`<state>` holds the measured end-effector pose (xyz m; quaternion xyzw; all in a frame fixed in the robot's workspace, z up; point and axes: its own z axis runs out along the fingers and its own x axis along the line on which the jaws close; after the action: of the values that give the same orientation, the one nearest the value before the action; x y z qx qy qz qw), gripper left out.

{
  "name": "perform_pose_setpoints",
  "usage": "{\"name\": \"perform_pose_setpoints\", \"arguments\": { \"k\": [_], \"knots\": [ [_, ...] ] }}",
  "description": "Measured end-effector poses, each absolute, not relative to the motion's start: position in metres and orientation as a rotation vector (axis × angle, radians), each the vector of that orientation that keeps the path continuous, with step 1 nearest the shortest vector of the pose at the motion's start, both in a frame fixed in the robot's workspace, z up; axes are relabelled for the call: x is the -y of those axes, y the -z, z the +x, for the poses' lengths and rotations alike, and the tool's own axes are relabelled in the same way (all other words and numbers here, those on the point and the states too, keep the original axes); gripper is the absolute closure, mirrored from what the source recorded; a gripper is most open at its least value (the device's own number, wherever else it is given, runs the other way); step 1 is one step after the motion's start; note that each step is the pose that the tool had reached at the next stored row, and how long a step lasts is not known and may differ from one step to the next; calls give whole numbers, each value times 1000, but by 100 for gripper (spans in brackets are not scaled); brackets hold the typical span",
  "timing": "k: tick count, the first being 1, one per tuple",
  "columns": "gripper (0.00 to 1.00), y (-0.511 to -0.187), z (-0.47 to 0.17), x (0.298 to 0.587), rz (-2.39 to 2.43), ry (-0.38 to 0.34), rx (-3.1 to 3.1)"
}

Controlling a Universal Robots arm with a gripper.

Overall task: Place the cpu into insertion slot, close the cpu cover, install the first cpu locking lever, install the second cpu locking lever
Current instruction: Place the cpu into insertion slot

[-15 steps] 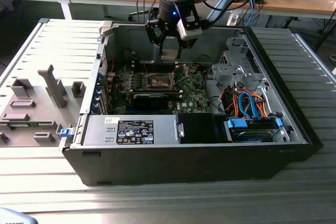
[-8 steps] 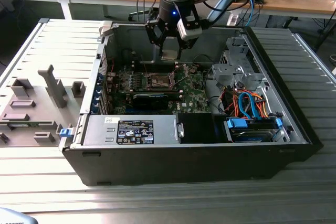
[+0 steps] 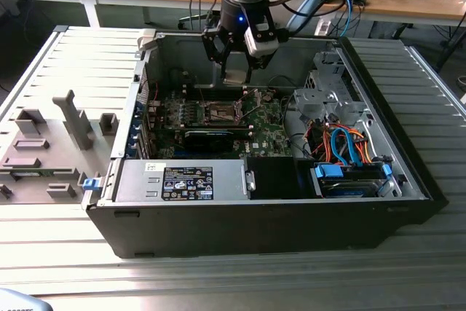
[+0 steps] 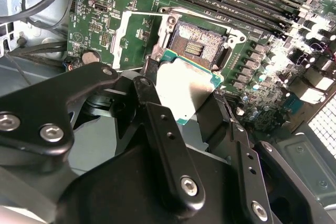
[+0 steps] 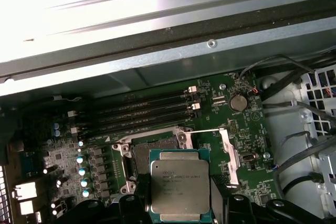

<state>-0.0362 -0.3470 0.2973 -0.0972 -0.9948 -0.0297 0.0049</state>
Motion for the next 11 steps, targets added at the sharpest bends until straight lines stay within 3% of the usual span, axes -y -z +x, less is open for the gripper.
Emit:
{"name": "perform_pose_setpoints", "arguments": {
  "k": [11],
  "knots": [
    [45, -296, -36, 347, -334, 93, 3113]
  ]
}}
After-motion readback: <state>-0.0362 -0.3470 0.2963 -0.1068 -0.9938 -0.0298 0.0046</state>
